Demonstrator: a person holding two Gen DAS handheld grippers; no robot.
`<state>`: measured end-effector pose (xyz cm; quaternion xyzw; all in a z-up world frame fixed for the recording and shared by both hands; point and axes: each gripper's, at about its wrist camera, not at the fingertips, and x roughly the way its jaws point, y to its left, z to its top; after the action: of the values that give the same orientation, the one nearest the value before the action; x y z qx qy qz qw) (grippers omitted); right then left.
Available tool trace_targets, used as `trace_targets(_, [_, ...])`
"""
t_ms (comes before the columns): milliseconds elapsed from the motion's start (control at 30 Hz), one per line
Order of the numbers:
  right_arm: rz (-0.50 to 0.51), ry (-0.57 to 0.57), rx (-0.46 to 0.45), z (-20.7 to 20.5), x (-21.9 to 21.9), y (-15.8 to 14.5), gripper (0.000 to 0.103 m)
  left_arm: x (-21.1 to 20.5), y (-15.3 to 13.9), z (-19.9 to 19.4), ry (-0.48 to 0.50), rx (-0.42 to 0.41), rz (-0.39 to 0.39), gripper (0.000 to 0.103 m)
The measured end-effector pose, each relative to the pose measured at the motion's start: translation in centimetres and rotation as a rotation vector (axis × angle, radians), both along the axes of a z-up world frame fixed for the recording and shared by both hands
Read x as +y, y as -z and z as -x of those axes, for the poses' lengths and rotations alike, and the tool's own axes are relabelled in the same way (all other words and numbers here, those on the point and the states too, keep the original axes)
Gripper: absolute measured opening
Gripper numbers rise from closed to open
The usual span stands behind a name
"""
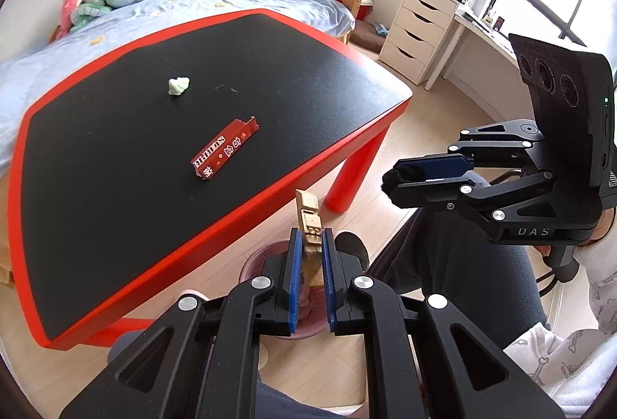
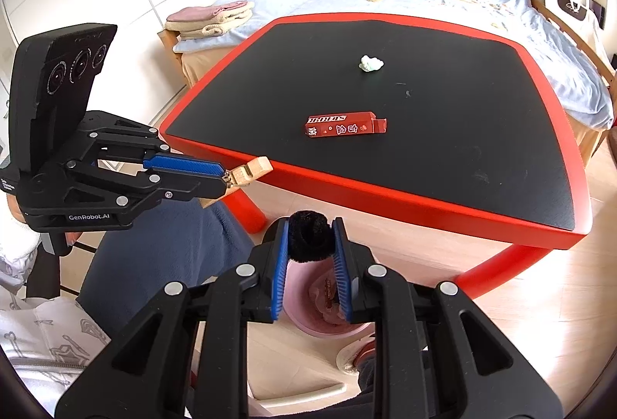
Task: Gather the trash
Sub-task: 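Carry the black object and clothespin down to the pink bin and open both tools, then move both open tools back over the table toward the red box and tissue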
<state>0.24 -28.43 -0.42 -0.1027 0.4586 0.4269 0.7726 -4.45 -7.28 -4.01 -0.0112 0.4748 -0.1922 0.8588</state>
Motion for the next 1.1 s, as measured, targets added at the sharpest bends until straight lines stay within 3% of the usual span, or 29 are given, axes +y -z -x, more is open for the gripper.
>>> trace_targets(33, [0.001,-0.001,0.001,-0.1,0.0,0.1,0.025,0.0,0.1,0.0,-0.001,-0.001,-0.004,0.012])
trace_targets(67, [0.004,0.0,0.003,-0.1,0.0,0.2,0.034,0.0,0.2,0.0,0.002,0.003,-0.001,0.015])
trace_targets(100, [0.009,0.004,0.004,-0.1,-0.1,0.3,0.057,0.1,0.3,-0.1,-0.002,0.005,-0.002,0.022])
trace_targets(133, [0.01,0.011,0.0,-0.1,-0.1,0.3,0.068,0.2,0.4,-0.1,-0.012,0.004,-0.008,0.031])
trace_targets(167, [0.005,0.017,-0.005,-0.1,-0.3,0.3,0.08,0.4,0.4,-0.1,-0.026,-0.001,-0.008,0.054])
trace_targets(200, [0.003,0.022,-0.008,-0.1,-0.4,0.3,0.084,0.6,0.4,-0.1,-0.039,-0.008,-0.003,0.077])
trace_targets(267, [0.017,0.031,-0.008,-0.2,-0.5,0.6,0.092,1.0,0.2,0.1,-0.074,-0.031,0.001,0.092])
trace_targets(500, [0.027,0.021,0.007,0.0,-0.4,1.2,0.097,2.1,0.1,0.0,-0.134,-0.025,-0.012,0.095])
trace_targets(1100, [0.022,0.0,0.017,-0.5,-0.1,1.4,0.098,3.0,0.0,-0.5,-0.167,-0.012,-0.01,0.095])
